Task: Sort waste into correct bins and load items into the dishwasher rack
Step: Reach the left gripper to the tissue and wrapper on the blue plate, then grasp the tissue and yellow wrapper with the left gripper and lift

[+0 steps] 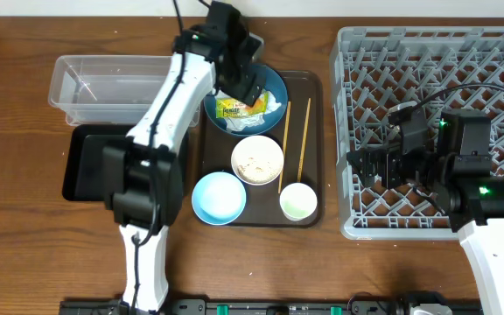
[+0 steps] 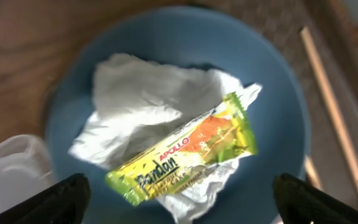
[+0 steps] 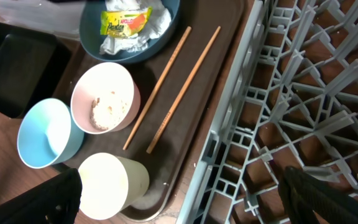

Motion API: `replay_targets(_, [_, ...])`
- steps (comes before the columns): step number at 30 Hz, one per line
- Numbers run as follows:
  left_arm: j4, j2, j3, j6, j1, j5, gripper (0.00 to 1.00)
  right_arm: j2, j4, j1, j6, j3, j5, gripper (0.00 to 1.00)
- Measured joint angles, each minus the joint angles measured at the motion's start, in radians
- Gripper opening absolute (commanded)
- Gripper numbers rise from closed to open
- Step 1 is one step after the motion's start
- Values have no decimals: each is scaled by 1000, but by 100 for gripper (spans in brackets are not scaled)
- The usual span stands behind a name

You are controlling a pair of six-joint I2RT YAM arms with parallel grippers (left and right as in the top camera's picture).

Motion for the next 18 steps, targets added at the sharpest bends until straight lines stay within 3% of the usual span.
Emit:
replay_targets(8, [68, 122, 0, 70, 0, 0, 98, 0, 0, 0, 0, 0, -2, 99])
replay_targets(18, [178, 154, 0, 82, 0, 0, 98, 0, -3, 0, 0, 0, -3, 99])
